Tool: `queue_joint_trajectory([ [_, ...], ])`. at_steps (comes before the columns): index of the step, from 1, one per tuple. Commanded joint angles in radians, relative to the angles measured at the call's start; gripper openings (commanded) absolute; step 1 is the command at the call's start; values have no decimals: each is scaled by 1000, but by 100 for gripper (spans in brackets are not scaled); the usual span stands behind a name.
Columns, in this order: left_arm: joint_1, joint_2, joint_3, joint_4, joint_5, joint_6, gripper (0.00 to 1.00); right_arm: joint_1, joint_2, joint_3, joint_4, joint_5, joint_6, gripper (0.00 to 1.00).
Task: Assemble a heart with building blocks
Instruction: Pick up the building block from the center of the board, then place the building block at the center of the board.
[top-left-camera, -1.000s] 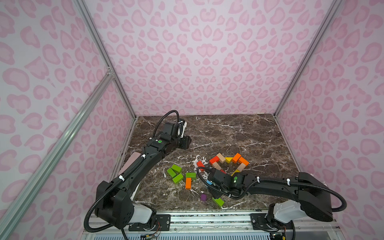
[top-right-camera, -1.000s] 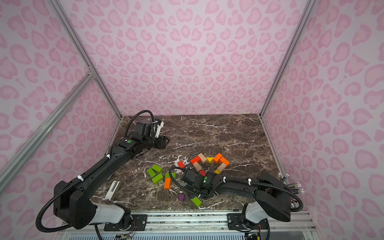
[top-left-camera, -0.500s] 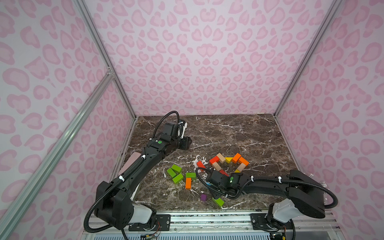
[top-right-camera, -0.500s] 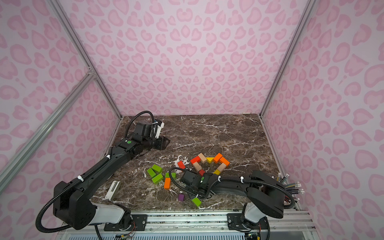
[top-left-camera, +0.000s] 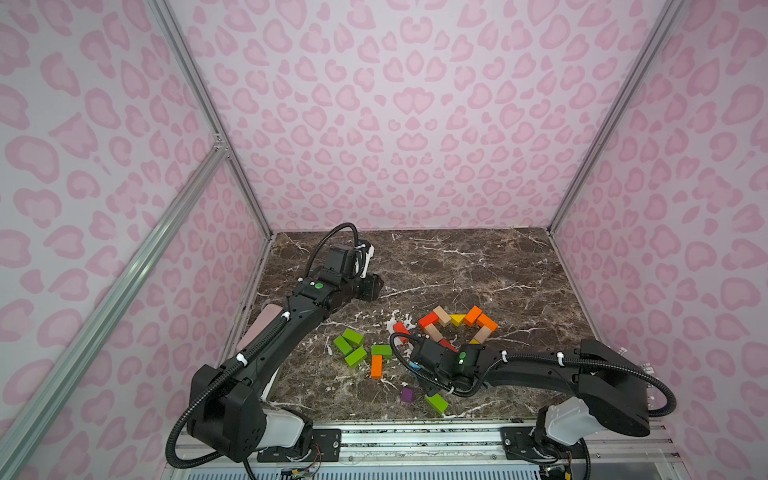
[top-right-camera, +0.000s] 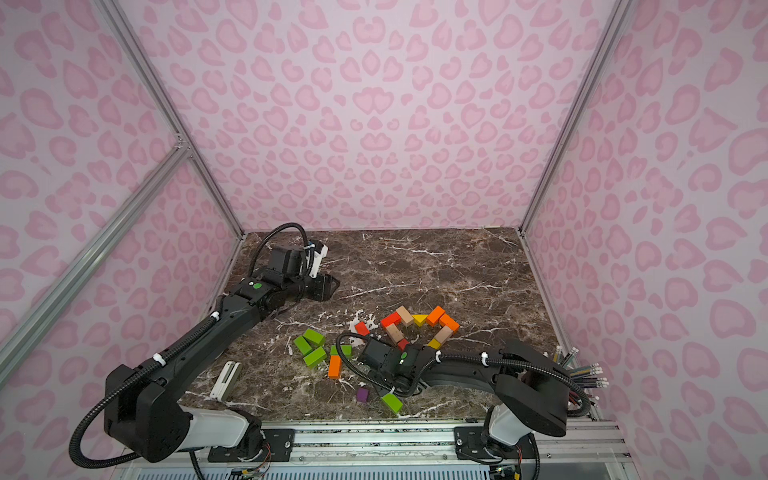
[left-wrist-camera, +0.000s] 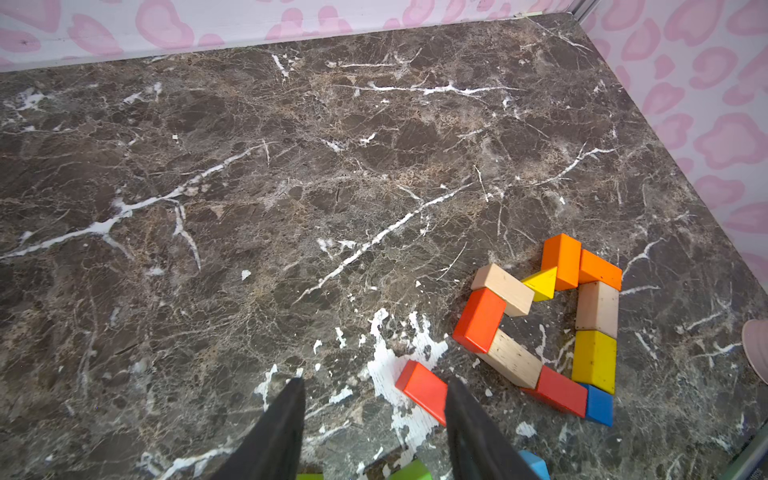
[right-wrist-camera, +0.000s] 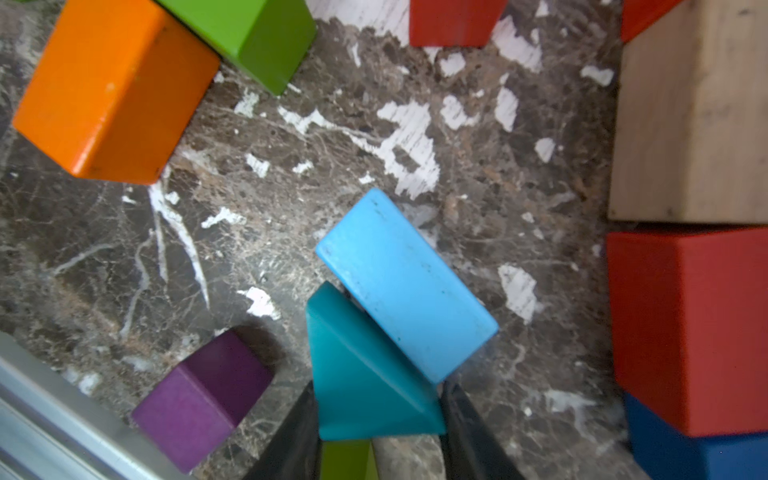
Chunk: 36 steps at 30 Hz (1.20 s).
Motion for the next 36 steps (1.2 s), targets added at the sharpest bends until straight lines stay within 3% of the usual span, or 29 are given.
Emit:
queue_joint_trajectory([
  [1,2,-6,1,50,-3,6,57,2,-22,19,-16,18,-31,40],
  [9,21,-15,2,53,6,-5,57,-6,-28,71,-55,29,-82,40],
  [17,66,-34,-5,71,22,-9,57,-81,11,177,-75,4,-192,40],
  [28,146,-56,-36,112,57,-28,57,-139,240,430,-80,-59,-366,39],
  [36,165,-55,-46,119,68,-32,57,-142,391,608,-93,-85,-409,39],
])
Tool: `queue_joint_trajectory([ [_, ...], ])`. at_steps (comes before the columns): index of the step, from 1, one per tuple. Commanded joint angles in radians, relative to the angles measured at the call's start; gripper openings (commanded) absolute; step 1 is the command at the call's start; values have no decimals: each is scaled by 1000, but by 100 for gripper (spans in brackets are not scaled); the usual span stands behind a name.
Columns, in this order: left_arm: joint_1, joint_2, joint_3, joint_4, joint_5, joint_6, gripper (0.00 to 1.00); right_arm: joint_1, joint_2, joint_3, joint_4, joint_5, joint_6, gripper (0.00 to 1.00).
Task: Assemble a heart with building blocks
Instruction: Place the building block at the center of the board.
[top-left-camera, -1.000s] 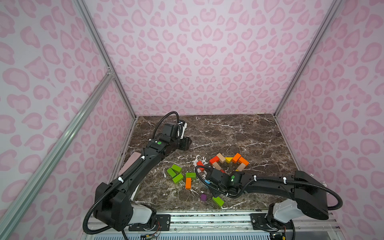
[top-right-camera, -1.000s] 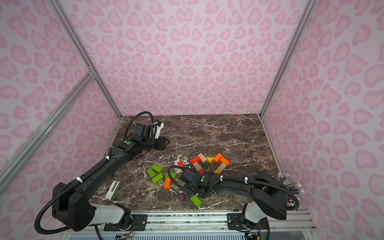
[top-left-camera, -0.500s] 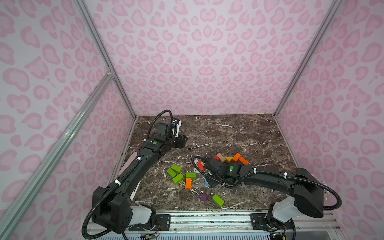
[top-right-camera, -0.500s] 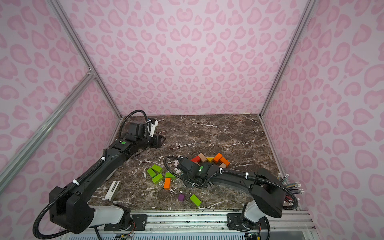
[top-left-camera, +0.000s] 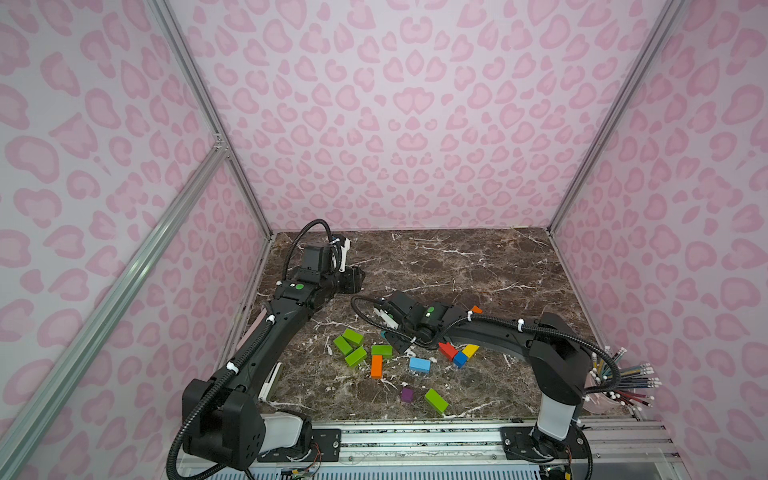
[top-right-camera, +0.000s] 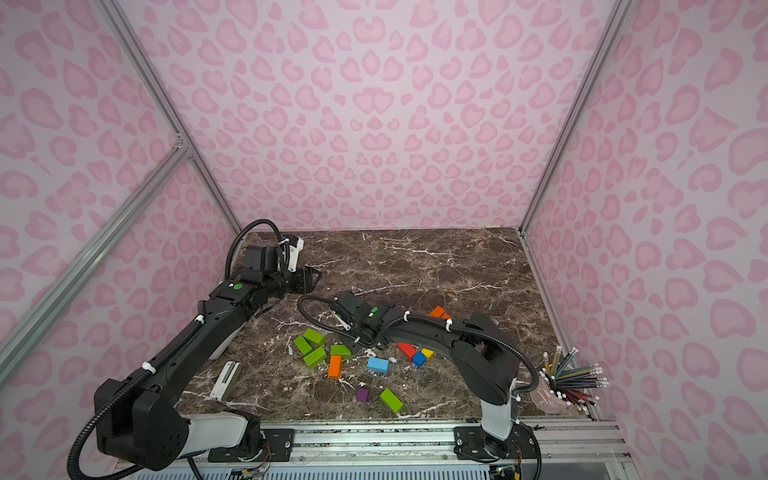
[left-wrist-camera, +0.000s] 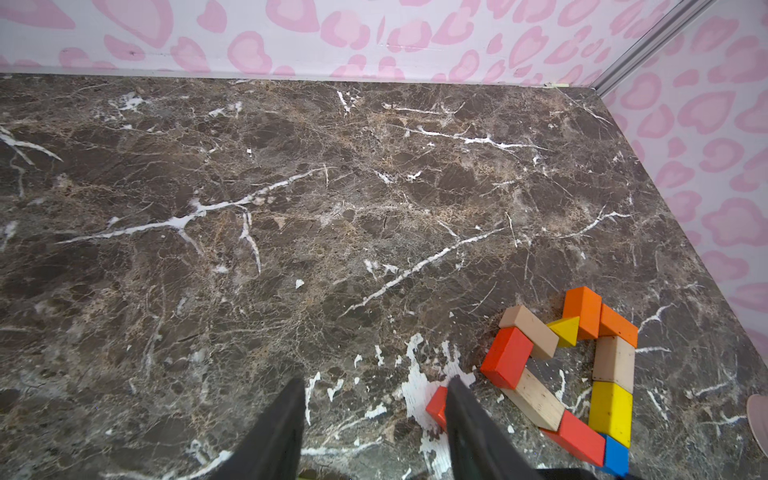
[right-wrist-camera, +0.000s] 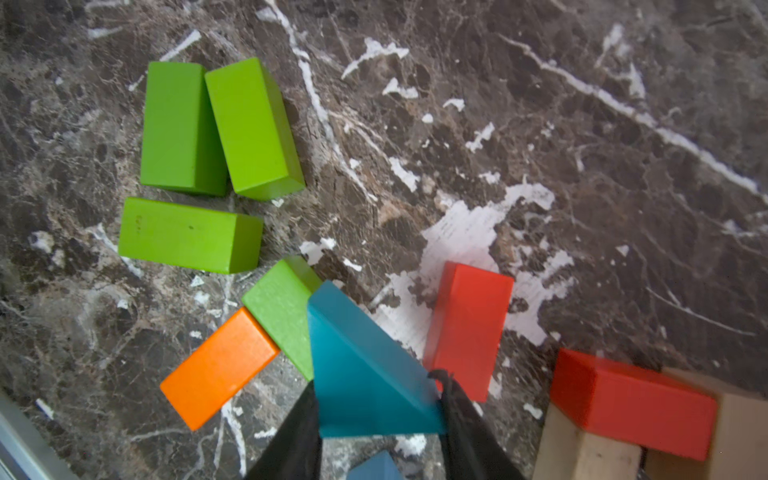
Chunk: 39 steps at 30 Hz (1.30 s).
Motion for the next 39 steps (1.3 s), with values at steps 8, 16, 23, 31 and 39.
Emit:
queue_joint_trajectory([
  [8,19,-11,-10,65,-4,-13,57,-2,160,169,-44,8,-57,39],
  [16,22,-9,-14,67,6,-15,57,-7,222,203,-46,6,-51,39],
  [23,21,-4,-17,64,6,-13,57,-14,242,194,-39,-8,-47,39],
  [31,21,-1,-18,63,6,-13,57,-16,232,186,-30,-9,-31,53],
  [39,22,-4,-18,62,2,-16,57,-16,200,193,-26,-8,-28,63],
])
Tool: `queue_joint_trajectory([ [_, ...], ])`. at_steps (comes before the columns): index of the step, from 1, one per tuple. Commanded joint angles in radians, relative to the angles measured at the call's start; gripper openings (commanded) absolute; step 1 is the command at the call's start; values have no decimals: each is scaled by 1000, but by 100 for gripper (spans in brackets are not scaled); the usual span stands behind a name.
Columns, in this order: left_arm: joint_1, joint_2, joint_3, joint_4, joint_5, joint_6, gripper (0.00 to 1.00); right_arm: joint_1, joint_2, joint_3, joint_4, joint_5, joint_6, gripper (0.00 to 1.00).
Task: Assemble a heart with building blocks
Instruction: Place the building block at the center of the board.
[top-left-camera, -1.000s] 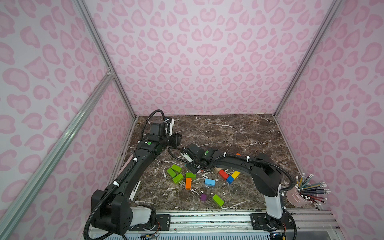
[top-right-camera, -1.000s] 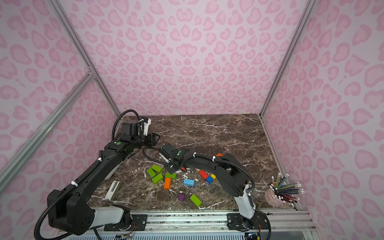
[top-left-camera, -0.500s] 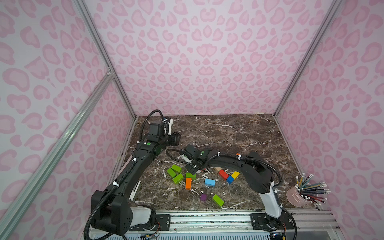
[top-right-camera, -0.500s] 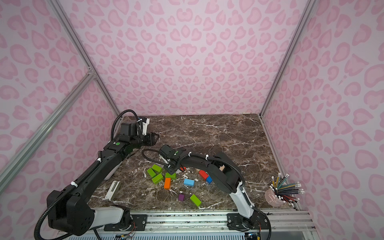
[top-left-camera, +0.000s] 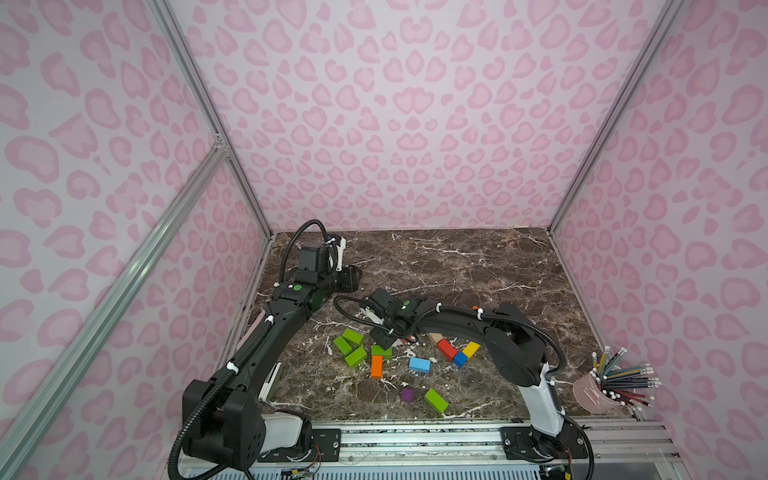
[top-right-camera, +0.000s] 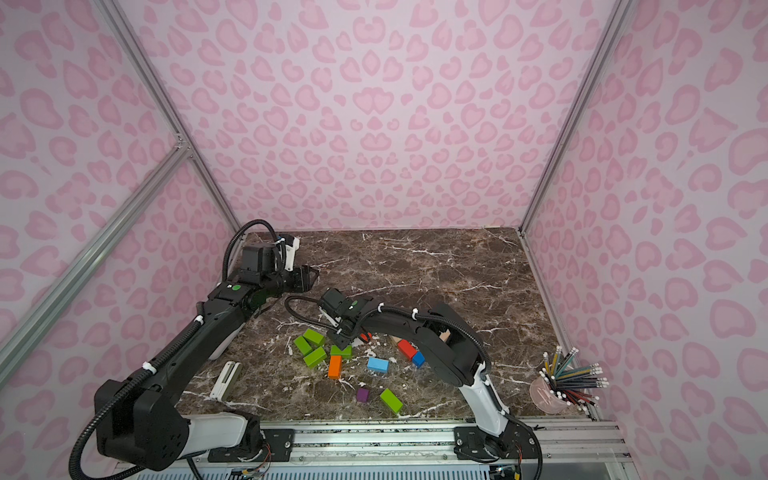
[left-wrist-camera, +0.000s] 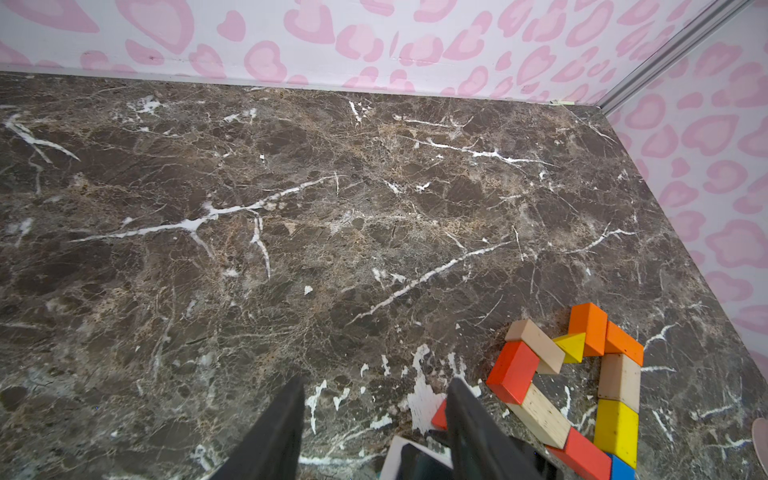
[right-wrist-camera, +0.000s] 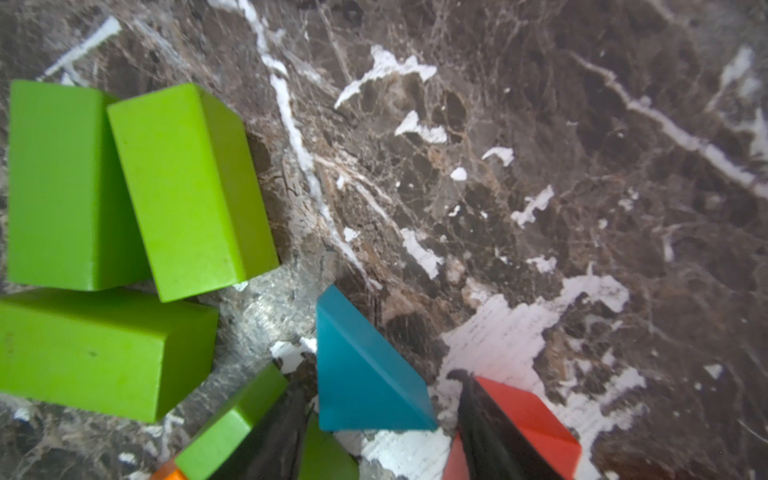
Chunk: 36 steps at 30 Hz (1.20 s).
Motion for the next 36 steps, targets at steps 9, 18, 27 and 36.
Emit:
queue_joint_trajectory([
  [9,29,-22,-4,43,-19,-13,57,32,-14,76,49,-63,-19,60],
  [18,118,-67,-29,80,-11,-50,57,74,115,237,20,-58,-28,58],
  [27,191,-94,-48,98,-11,-77,60,84,192,326,-3,-55,-38,53],
  [36,202,-93,-44,72,-48,-44,60,86,258,371,-13,-38,-41,46],
])
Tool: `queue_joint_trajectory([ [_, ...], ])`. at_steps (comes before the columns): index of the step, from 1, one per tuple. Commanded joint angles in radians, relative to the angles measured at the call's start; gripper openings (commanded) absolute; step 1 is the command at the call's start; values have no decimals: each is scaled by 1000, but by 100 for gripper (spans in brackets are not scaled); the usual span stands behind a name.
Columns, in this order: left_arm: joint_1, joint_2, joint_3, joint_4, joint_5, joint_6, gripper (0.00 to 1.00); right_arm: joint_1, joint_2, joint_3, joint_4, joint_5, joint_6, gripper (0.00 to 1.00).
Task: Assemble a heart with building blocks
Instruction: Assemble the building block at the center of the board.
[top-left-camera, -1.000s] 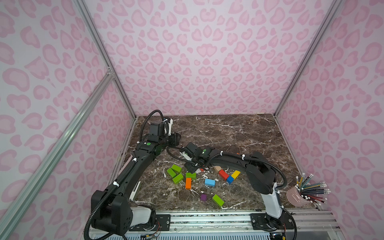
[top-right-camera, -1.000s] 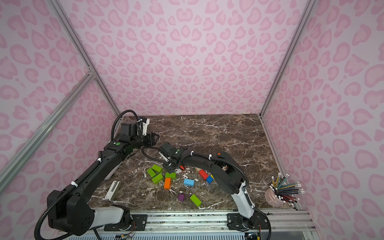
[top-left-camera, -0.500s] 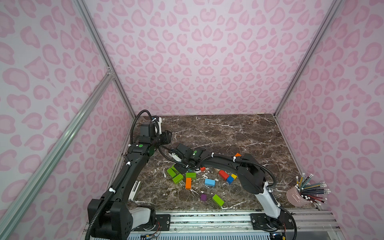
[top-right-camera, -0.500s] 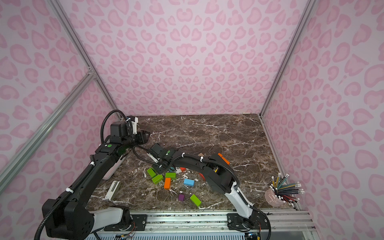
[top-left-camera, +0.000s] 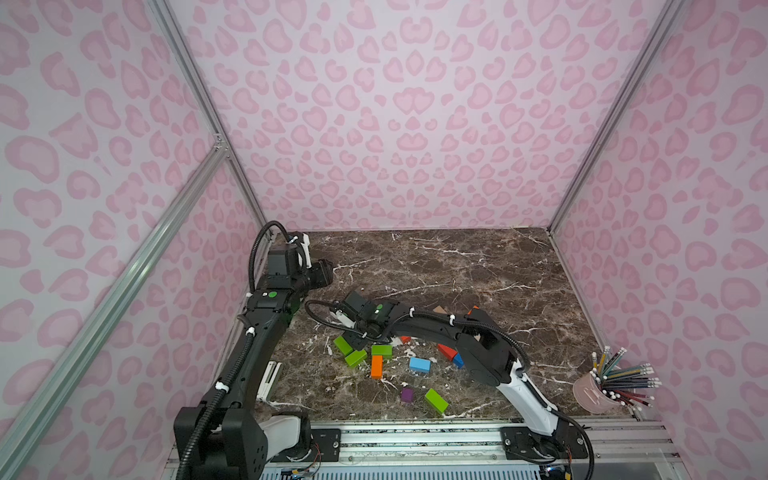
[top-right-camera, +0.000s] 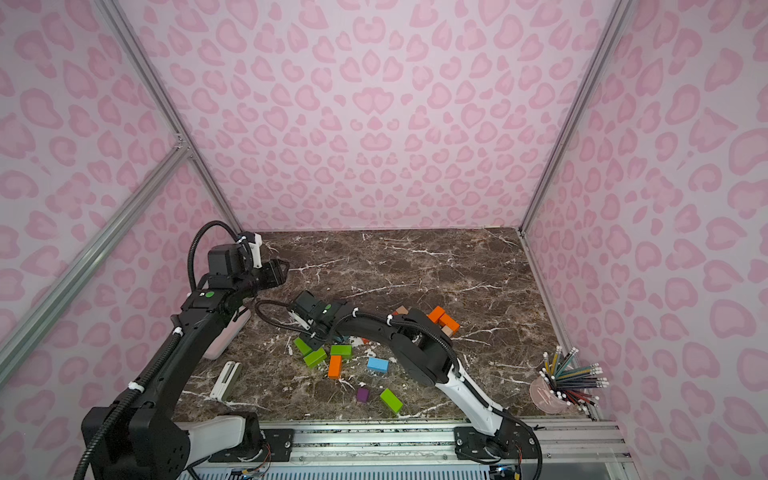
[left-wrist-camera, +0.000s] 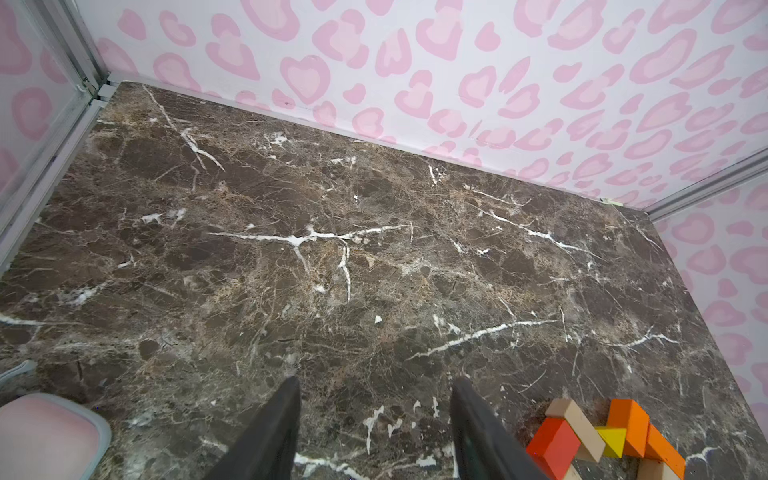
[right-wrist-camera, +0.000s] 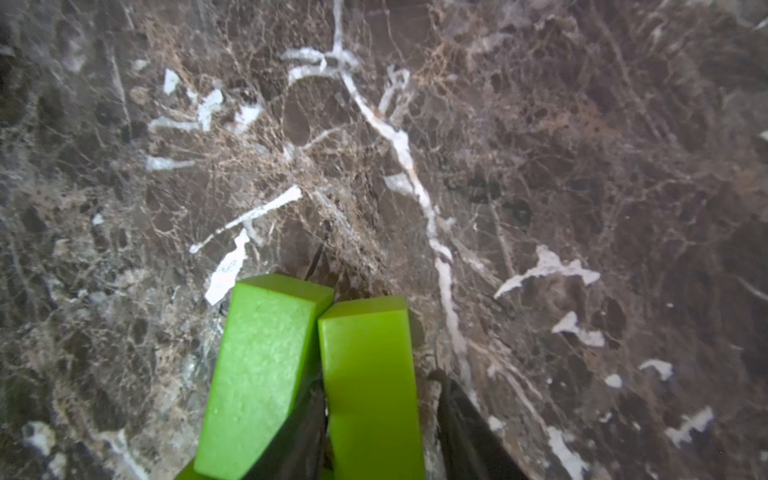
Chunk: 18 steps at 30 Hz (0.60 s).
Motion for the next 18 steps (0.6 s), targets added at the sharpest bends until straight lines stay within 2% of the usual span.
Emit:
queue_joint_trajectory([
  [1,1,-6,2,31,-27,19,60,2,12,26,2,14,-13,45],
  [11,1,6,-1,37,2,19,60,2,47,82,-12,7,-22,42],
  [18,1,7,-2,38,3,19,60,2,46,81,-16,12,-24,31],
])
